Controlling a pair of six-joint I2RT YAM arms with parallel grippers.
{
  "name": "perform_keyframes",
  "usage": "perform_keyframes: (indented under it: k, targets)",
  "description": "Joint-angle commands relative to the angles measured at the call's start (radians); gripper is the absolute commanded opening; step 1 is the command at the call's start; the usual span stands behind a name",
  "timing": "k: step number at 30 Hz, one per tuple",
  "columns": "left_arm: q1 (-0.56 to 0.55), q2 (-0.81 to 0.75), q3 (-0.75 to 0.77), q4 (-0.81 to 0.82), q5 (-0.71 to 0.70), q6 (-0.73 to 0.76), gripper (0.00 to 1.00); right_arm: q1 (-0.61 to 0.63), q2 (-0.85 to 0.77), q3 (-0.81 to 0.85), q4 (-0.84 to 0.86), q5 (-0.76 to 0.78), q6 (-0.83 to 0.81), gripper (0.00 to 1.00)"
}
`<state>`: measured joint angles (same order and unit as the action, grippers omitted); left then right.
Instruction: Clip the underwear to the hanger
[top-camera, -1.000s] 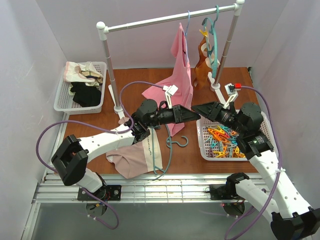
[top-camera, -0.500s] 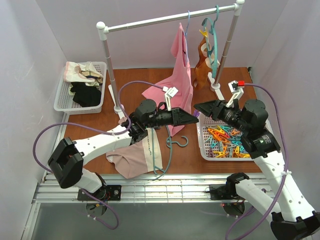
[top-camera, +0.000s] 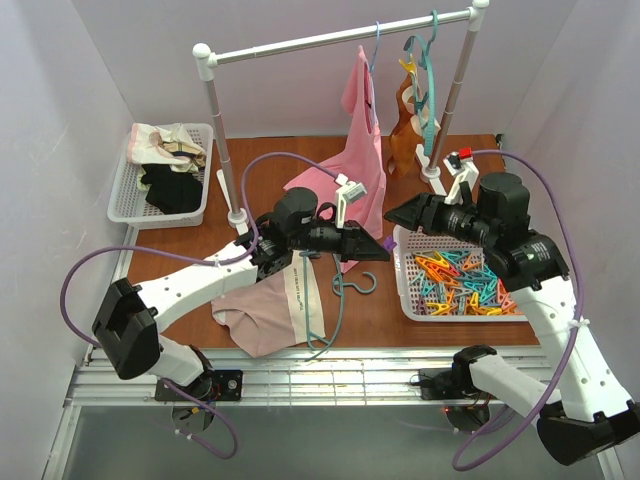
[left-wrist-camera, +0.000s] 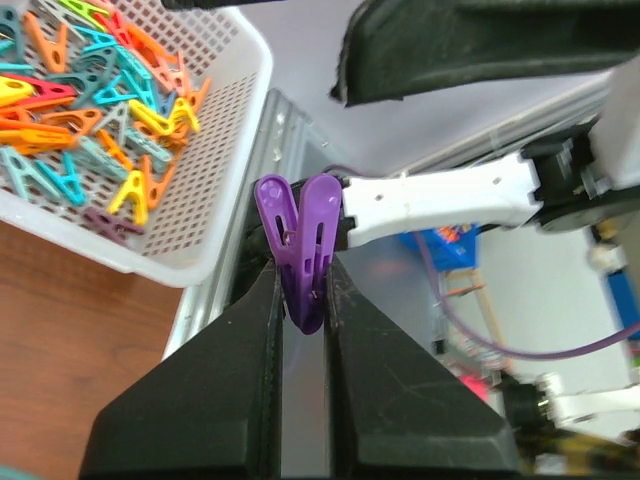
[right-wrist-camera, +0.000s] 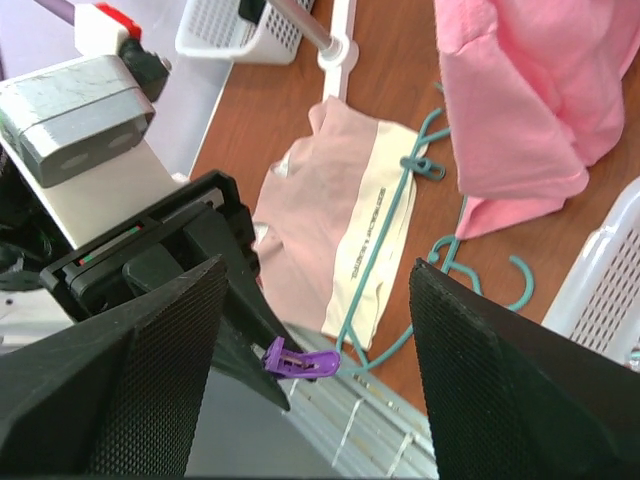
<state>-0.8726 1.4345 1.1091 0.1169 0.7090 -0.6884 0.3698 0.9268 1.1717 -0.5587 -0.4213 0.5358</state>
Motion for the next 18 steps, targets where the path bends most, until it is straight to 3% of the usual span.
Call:
perform_keyframes:
  k: [1, 11, 18]
  targets:
    - [0.003, -0.026, 0.081, -0.233, 0.017, 0.211, 0.0, 0.003, 0.023, 0.108, -0.215, -0.057, -0.056, 0.65]
    - [0.003, -0.088, 0.106, -0.359, -0.166, 0.42, 0.0, 0.004, 0.024, 0.068, -0.257, -0.312, 0.084, 0.57]
    - [0.001, -0.109, 0.123, -0.372, -0.259, 0.458, 0.0, 0.003, -0.005, -0.001, -0.254, -0.291, 0.107, 0.55]
